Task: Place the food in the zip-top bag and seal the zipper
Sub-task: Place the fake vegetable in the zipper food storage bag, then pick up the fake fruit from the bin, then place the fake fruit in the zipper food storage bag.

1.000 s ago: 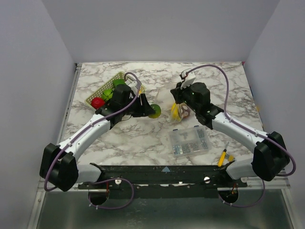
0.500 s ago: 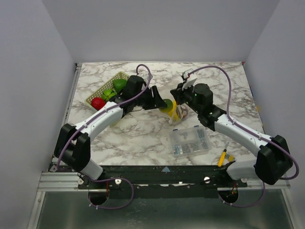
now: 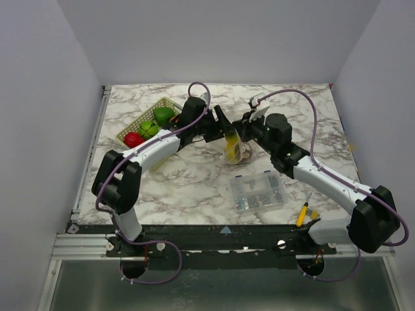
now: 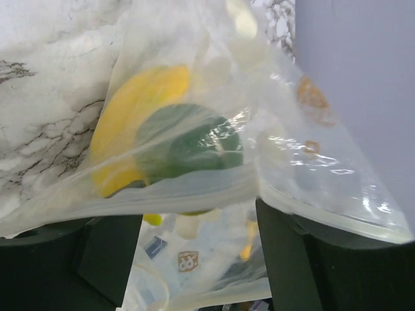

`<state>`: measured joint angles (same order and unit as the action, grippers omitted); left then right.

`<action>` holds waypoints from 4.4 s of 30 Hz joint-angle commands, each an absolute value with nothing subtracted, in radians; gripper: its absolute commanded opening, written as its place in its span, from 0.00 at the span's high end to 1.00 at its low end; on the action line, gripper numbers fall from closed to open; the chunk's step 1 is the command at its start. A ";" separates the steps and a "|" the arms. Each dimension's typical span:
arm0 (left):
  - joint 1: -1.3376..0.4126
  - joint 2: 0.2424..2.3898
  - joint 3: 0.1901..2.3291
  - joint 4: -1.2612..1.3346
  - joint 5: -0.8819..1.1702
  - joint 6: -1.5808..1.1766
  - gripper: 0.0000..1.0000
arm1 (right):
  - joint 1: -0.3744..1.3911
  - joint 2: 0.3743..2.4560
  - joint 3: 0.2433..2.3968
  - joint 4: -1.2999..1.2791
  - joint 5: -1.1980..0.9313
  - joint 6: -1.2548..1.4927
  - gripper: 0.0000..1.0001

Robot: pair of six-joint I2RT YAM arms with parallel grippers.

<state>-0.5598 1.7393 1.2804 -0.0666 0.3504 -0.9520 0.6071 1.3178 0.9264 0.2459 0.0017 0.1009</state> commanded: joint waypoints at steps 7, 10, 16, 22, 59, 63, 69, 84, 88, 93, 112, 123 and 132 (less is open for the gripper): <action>-0.557 1.598 1.173 -0.009 0.289 -0.872 0.22 | 0.603 1.307 0.920 0.281 0.033 0.102 0.99; -0.543 1.520 1.134 -0.071 0.270 -0.807 0.22 | 0.603 1.312 0.920 0.281 0.038 0.102 0.99; -0.508 1.337 1.056 -0.192 0.197 -0.672 0.20 | 0.603 1.331 0.926 0.276 0.043 0.097 0.99; -0.432 1.174 0.982 -0.306 0.114 -0.558 0.16 | 0.603 1.335 0.928 0.275 0.049 0.095 0.99; -0.056 1.755 1.488 -0.633 -0.197 -0.392 0.11 | 0.604 1.346 0.934 0.270 0.045 0.088 0.99; -0.053 1.865 1.598 -0.697 -0.227 -0.303 0.11 | 0.603 1.354 0.939 0.267 0.044 0.089 0.99; -0.053 1.934 1.641 -0.710 -0.253 -0.219 0.12 | 0.603 1.357 0.942 0.264 0.046 0.087 0.99; -0.052 2.018 1.677 -0.722 -0.124 -0.135 0.14 | 0.603 1.385 0.952 0.258 0.049 0.086 0.99; -0.053 2.026 1.670 -0.715 -0.102 -0.130 0.15 | 0.603 1.386 0.954 0.257 0.049 0.085 0.99; -0.053 2.037 1.673 -0.710 -0.095 -0.126 0.17 | 0.604 1.377 0.950 0.259 0.049 0.085 0.99; -0.054 1.786 1.545 -0.655 -0.001 -0.173 0.63 | 0.604 1.368 0.948 0.260 0.045 0.085 0.99; -0.076 1.535 1.389 -0.590 0.268 -0.272 0.74 | 0.603 1.336 0.937 0.265 0.040 0.094 0.99; -0.147 1.346 1.189 -0.465 0.451 -0.389 0.76 | 0.604 1.331 0.934 0.267 0.034 0.101 0.99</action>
<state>-0.0994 1.4227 1.2533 -0.5545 0.3225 -0.3122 0.6071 1.3560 0.9268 0.2447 0.0322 0.0971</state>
